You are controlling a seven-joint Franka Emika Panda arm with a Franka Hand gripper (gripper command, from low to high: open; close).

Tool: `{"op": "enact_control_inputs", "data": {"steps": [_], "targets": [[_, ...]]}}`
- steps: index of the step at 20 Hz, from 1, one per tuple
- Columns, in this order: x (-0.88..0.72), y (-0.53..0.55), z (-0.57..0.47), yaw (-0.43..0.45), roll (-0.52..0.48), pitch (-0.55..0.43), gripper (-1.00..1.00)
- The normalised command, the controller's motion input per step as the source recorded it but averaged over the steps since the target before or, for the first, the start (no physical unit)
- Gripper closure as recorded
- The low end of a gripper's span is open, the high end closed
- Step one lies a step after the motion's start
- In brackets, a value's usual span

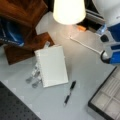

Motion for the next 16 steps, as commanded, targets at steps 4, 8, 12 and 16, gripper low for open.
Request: {"op": "enact_control_inputs", "data": {"steps": [4, 8, 12, 16], "targets": [[-0.26, -0.10, 0.00, 0.158, -0.377, 0.079, -1.00], [-0.24, -0.19, 0.02, 0.205, -0.312, 0.134, -1.00], [-0.24, -0.40, -0.01, 0.182, -0.280, 0.149, -1.00], [-0.28, -0.51, -0.04, 0.089, -0.222, 0.098, -1.00]]}}
